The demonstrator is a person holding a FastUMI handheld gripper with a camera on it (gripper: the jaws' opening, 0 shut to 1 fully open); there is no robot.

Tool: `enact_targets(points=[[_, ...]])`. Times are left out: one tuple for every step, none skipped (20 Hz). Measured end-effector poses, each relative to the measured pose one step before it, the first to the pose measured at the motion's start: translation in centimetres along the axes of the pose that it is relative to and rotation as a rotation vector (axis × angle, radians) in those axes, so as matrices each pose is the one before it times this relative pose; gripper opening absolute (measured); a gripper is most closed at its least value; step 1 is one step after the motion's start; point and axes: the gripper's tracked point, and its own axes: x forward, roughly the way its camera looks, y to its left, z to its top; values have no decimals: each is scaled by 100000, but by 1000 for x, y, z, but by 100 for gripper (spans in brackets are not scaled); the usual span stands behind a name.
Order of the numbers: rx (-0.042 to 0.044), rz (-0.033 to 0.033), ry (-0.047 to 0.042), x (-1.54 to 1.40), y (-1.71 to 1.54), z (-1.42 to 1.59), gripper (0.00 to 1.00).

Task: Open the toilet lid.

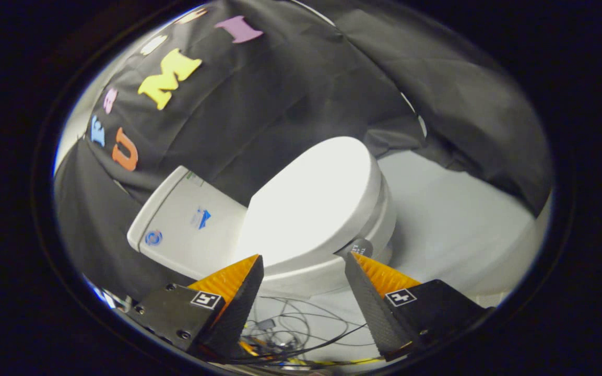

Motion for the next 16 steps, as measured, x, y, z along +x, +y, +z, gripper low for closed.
enact_targets(points=[[4634, 2909, 339, 542, -99, 45, 99], [4320, 1703, 583, 513, -218, -79, 99], [3154, 287, 992, 469, -674, -189, 99], [2245, -120, 686, 432, -707, -78, 99], [1598, -511, -89, 400, -619, -8, 99], [1094, -647, -351, 268, -608, 158, 99], [885, -283, -628, 138, -431, 271, 99], [1257, -87, -767, 222, -426, 381, 99], [906, 807, -462, 161, -475, 240, 99], [1951, -2880, 567, 300, -1254, -4, 99], [3065, -1008, 853, 147, -739, 15, 99], [3875, 578, 245, 217, -390, 295, 99], [2558, 758, -308, 191, -36, 293, 99], [736, -79, -663, 352, -155, 313, 98], [-1370, -81, -22, 519, -336, -113, 98], [-1482, -1961, 1393, 395, -775, -348, 98]])
